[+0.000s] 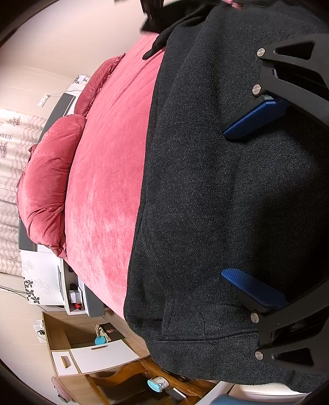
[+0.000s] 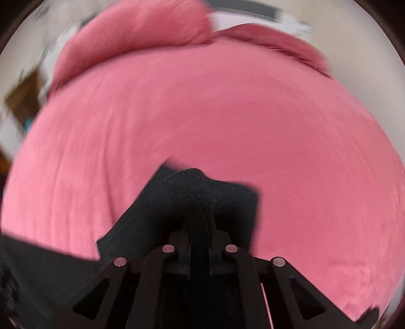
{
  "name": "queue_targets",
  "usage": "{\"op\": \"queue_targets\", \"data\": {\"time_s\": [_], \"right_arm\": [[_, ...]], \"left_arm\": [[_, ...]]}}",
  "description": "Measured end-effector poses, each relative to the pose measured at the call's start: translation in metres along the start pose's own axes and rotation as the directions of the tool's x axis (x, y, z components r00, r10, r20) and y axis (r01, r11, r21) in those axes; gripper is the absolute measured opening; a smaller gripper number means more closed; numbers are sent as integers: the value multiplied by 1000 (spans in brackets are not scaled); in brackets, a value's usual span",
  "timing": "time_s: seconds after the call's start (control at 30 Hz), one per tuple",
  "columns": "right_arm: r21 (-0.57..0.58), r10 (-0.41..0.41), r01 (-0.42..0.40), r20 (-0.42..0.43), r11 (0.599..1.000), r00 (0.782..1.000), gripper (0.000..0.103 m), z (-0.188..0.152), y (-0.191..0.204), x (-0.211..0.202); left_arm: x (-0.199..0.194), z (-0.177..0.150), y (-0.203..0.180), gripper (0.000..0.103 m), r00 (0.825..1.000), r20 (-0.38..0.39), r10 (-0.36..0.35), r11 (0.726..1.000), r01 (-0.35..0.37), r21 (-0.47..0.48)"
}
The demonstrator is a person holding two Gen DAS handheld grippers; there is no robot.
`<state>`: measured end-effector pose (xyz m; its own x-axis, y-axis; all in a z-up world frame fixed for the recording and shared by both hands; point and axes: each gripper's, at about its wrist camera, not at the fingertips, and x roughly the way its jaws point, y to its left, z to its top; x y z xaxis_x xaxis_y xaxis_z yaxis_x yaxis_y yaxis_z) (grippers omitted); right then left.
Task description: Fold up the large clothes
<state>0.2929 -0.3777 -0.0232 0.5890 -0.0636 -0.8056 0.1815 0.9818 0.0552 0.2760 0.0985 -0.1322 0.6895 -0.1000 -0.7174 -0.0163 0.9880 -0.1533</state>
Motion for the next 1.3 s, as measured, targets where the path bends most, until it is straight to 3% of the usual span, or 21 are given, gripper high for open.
{"op": "queue_targets", "data": {"time_s": [0.1,0.17,0.27,0.3,0.4,0.5,0.57,0.6,0.67,0.73,0.77,0.83,0.87,0.9,0.97,1.0,1.07,1.1,1.23,1.3], "right_arm": [[252,-27,-3,117,968,993,6,1,-100,-43],[364,-118,55,154,930,981,6,-11,-150,-64],[566,-148,23,177,824,973,6,-49,-236,-80],[653,-147,5,162,757,976,6,-73,-267,-76],[778,-67,-50,118,627,991,6,-123,-309,-50],[820,-25,-32,57,572,998,10,-161,-319,-22],[851,6,-98,111,515,994,15,-177,-321,-18],[867,26,-159,167,473,986,23,-183,-326,-20],[874,67,-227,220,429,973,35,-187,-335,-21],[873,89,-232,215,430,973,38,-185,-337,-19],[866,96,-208,184,455,978,38,-183,-332,-16],[828,91,-169,143,535,986,11,-165,-319,-20],[808,71,-151,135,569,988,6,-164,-317,-29],[797,25,-153,171,585,985,6,-156,-318,-45],[807,-29,-152,205,570,978,7,-159,-317,-61],[826,-88,-65,138,559,987,19,-161,-321,-62],[832,-131,82,-12,549,991,30,-167,-326,-50],[830,-119,96,-36,550,992,31,-174,-329,-49],[846,-51,-75,119,528,992,34,-223,-336,-78],[823,11,-147,168,549,986,34,-247,-330,-96]], "left_arm": [[0,0,0,103,1000,0,1,1000,-1,0],[0,-1,0,103,1000,0,4,1000,-4,2],[0,-1,0,103,1000,-2,6,1000,-6,3],[0,-1,-1,103,1000,-2,8,1000,-8,6],[-1,-1,-1,103,1000,-5,11,1000,-10,8],[-1,-1,-1,103,1000,-7,14,1000,-14,9],[-1,-1,-1,103,1000,-8,14,1000,-14,10],[-1,-1,-2,103,1000,-8,14,1000,-14,10],[-1,-1,-2,103,1000,-7,17,1000,-17,12],[-1,1,-4,103,1000,-15,26,1000,-25,18],[-2,1,-4,103,999,-18,30,999,-29,19],[-7,4,-9,103,998,-35,50,998,-48,40],[-10,5,-10,103,997,-55,47,998,-45,52],[-14,4,-12,103,996,-77,37,997,-32,65],[-26,-4,-14,103,995,-95,16,996,-8,87],[-38,-10,-14,103,995,-97,12,995,-2,101],[-53,-19,-13,103,995,-96,5,994,5,105],[-65,-26,-8,103,995,-101,-4,996,13,88],[-95,-48,26,103,992,-128,-6,1000,2,-30],[-109,-57,42,102,992,-124,-6,997,-4,-75]]}}
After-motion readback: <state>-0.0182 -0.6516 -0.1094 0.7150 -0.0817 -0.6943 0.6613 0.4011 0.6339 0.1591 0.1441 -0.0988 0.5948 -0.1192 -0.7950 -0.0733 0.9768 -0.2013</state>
